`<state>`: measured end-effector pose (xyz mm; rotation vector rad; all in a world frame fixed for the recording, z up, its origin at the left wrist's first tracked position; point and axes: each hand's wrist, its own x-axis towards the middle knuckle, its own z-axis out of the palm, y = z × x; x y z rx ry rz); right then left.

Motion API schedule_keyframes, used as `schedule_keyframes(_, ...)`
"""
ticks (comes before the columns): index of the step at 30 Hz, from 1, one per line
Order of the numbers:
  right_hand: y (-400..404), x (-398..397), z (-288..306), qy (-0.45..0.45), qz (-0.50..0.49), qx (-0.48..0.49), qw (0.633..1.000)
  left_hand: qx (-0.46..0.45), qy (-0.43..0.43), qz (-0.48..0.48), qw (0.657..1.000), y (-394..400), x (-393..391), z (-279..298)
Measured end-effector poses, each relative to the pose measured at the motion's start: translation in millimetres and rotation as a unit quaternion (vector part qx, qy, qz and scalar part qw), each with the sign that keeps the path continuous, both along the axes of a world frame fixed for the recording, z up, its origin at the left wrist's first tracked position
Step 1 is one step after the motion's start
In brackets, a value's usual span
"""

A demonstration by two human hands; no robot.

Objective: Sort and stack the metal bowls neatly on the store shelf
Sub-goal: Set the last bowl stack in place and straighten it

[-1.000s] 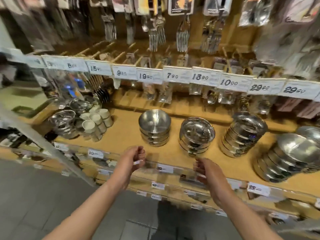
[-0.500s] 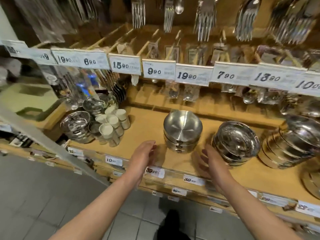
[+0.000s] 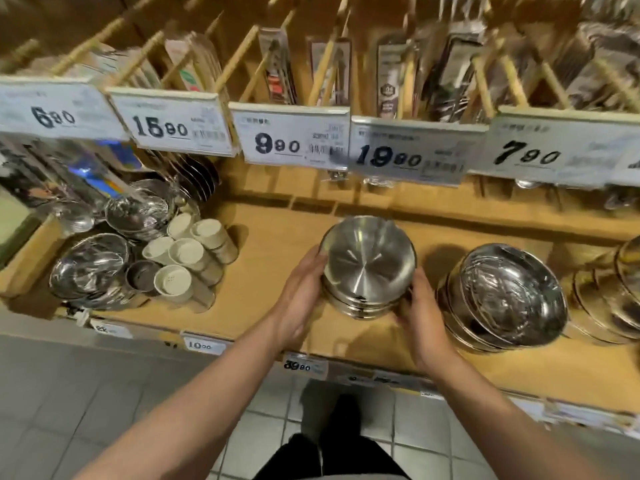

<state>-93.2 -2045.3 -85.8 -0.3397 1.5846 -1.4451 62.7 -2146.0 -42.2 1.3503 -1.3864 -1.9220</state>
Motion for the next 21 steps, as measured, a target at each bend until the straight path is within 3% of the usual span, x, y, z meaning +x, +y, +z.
schedule_keyframes(7, 7, 21, 4, -0.004, 0.028, -0.015, 0.999, 0.01, -0.008, -0.001, 1.0, -9, 14, -5)
schedule_keyframes(16, 8, 30, 5, -0.021, -0.018, -0.002, 1.0, 0.045, -0.004, -0.014, 0.999, -15, 23, -6)
schedule_keyframes(19, 25, 32, -1, -0.046, -0.056, 0.017, 0.997, 0.06, 0.018, 0.023, 0.998, -8, 29, -13)
schedule_keyframes(21, 47, 32, -6, -0.066, -0.085, 0.03, 0.994, 0.046, -0.018, 0.091, 0.995, 4, 36, -20)
